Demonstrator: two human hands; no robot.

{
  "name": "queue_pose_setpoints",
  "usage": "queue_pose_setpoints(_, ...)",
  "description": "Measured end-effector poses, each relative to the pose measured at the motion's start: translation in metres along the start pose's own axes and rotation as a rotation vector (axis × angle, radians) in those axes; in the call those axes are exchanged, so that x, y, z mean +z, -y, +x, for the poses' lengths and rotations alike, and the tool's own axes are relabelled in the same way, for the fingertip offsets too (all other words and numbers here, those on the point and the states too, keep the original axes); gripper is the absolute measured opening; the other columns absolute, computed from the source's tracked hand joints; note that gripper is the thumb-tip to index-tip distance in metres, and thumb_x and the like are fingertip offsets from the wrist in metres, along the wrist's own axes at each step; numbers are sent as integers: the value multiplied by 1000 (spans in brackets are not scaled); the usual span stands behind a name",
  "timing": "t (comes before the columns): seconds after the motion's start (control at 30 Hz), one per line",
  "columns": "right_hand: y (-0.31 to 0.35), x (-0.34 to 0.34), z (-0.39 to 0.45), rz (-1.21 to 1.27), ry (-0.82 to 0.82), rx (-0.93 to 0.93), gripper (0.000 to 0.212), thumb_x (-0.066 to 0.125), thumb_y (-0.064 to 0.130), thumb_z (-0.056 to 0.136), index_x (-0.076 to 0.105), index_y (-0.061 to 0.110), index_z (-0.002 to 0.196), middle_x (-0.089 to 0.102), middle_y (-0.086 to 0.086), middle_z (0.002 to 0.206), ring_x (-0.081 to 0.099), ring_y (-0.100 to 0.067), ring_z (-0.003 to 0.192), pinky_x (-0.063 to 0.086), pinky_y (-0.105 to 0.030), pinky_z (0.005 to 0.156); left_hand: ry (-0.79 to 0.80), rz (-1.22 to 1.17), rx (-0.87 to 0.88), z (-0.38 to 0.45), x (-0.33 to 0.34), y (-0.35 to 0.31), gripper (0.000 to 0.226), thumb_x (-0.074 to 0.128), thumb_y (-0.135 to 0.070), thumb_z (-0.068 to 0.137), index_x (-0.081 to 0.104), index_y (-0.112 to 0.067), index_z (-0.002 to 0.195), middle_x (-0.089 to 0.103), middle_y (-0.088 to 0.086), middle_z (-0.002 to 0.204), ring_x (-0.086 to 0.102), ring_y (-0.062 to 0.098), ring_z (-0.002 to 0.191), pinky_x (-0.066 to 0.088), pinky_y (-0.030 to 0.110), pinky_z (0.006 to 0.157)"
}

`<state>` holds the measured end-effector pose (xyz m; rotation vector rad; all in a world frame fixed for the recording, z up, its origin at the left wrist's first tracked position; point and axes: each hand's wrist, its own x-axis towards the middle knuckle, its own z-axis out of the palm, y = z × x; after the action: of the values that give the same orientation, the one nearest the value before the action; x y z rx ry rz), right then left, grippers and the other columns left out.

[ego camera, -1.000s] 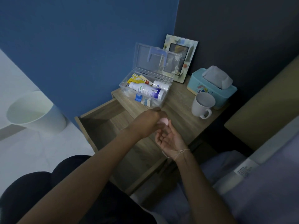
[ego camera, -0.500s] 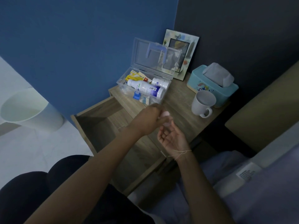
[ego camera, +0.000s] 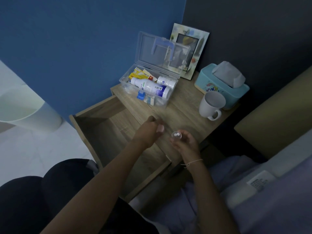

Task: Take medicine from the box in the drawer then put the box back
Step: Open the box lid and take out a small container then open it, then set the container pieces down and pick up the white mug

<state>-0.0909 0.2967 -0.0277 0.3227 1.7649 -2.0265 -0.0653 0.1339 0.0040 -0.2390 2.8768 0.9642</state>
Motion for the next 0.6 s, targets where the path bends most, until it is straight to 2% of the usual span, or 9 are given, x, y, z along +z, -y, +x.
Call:
queue_pose_setpoints(0.13, -12, -8, 2, -284, -84, -230, 39, 77, -5, 68, 59, 26, 86, 67, 4, 89, 64, -11, 83, 52, -30, 78, 6, 140, 16, 2, 24, -2, 36, 56, -28, 90, 55, -14, 123, 52, 12, 120, 55, 32, 105, 44, 43, 89)
queue_pose_setpoints(0.3, -23, -11, -2, -587, -186, -386, 27, 77, 9, 73, 64, 18, 95, 71, -2, 89, 66, -19, 84, 55, -42, 82, -70, 231, 7, 0, 46, -3, 39, 48, -33, 94, 49, -13, 127, 50, 10, 129, 47, 32, 113, 34, 41, 92)
queue_pose_setpoints(0.43, -22, -13, -5, -721, -227, -462, 27, 78, 13, 71, 66, 12, 95, 66, -11, 98, 62, -30, 93, 52, -44, 84, -132, 266, 44, -3, 55, 1, 37, 42, -35, 97, 51, -14, 126, 53, 8, 127, 47, 30, 114, 33, 39, 97)
queue_pose_setpoints(0.6, -21, -10, -6, -760, -221, -467, 34, 78, 9, 69, 65, 6, 100, 64, -16, 105, 59, -32, 101, 49, -44, 89, -161, 268, 114, -10, 55, 2, 35, 48, -33, 96, 57, -11, 121, 58, 10, 123, 52, 31, 109, 37, 39, 93)
